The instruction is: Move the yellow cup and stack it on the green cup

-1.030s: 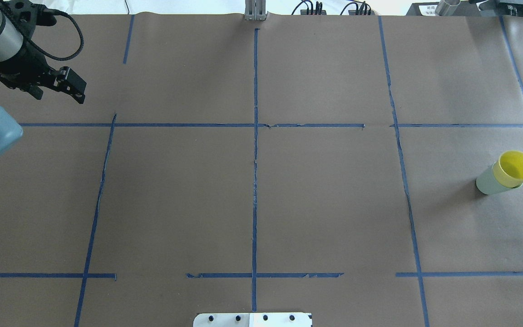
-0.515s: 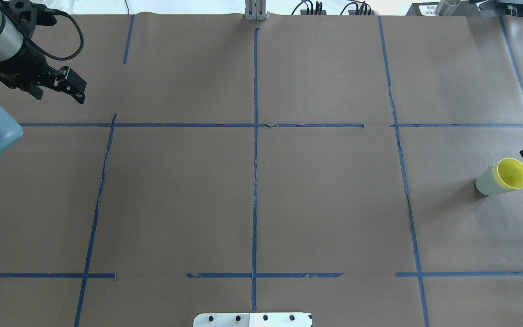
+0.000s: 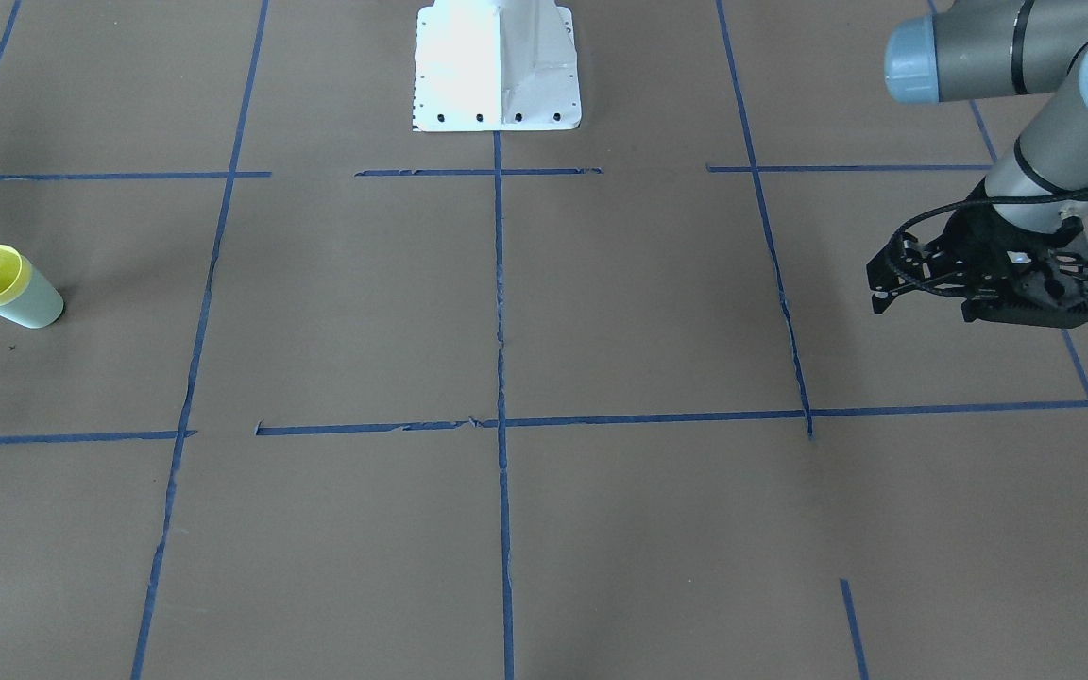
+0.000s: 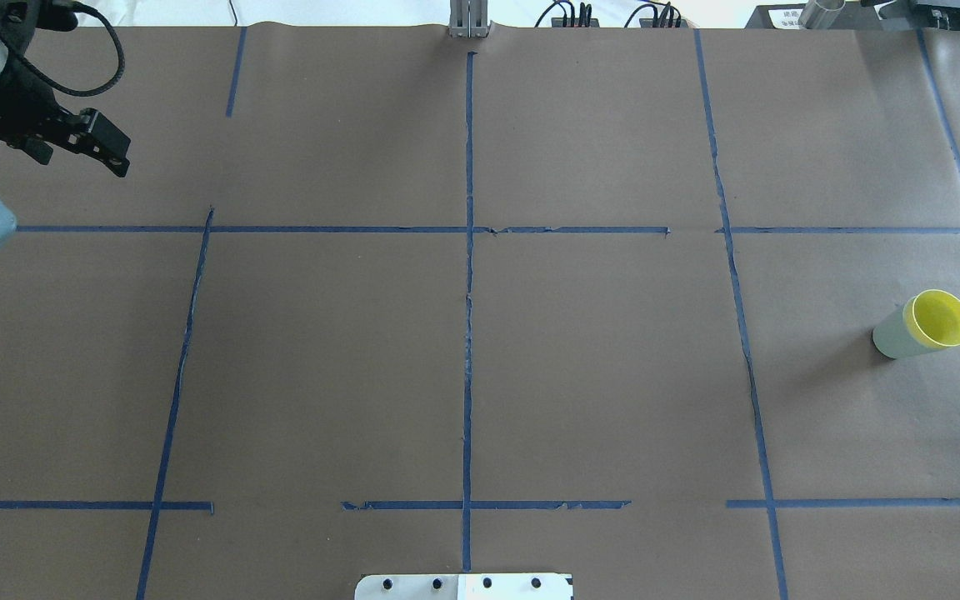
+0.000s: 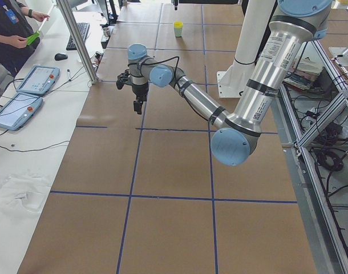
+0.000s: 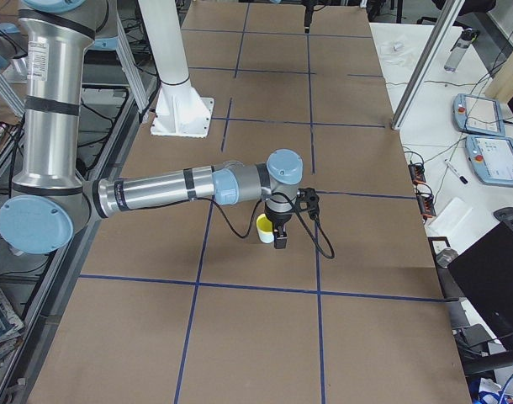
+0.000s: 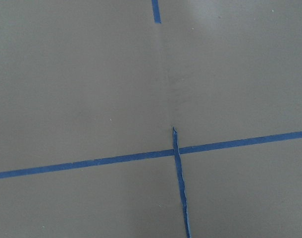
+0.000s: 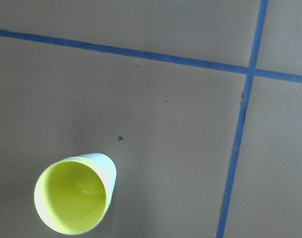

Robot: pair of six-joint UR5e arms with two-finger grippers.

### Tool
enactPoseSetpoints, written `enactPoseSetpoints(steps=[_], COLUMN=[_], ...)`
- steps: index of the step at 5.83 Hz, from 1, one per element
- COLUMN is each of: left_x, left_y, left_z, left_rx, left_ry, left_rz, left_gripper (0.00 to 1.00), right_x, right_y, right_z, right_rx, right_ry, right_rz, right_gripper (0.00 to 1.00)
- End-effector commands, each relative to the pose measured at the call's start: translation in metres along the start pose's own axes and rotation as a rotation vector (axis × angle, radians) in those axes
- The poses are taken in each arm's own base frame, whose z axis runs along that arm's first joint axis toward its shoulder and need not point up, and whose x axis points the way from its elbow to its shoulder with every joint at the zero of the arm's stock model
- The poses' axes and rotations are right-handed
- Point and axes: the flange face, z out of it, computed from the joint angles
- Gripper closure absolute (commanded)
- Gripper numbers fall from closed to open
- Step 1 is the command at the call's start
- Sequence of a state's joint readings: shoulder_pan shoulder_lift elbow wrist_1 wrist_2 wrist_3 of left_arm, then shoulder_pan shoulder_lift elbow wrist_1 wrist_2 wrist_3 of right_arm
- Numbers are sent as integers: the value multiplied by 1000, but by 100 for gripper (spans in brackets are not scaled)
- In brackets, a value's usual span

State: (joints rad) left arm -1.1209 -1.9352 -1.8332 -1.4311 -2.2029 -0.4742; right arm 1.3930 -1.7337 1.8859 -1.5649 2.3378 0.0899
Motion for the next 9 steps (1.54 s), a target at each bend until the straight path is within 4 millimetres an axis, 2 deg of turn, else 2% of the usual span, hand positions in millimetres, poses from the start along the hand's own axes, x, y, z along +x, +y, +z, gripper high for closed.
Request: enactPoseSetpoints(steps=[1,2,3,4,5,6,7,9], left_x=[-93,-154,-213,-267,-302,-320,-330,-339], left_y=[5,10,25,50,92,124,127,144], left_z=[-12,-12,-6,0,22,42,54,61], left_rx=[-12,-26,-55,-80,-128,-172,-197,-205], left_ry=[-4,-29,-18,-23,-24,-25,-25,-20], left_rz=[87,125,141,102,39,-7,-22,-34], left_gripper=[0,0,0,0,0,0,0,0], right_x=[41,47,44,43,42,43,42,42], right_y=[42,45,43,41,41,40,39,38], right_z=[1,2,-1,-2,-2,-2,-3,-4], right_rx=[-8,-11,-4,-1,1,1,4,6], right_ry=[1,3,2,0,2,3,5,6], right_rz=[67,94,91,91,89,90,92,116], right_gripper=[0,0,0,0,0,0,0,0])
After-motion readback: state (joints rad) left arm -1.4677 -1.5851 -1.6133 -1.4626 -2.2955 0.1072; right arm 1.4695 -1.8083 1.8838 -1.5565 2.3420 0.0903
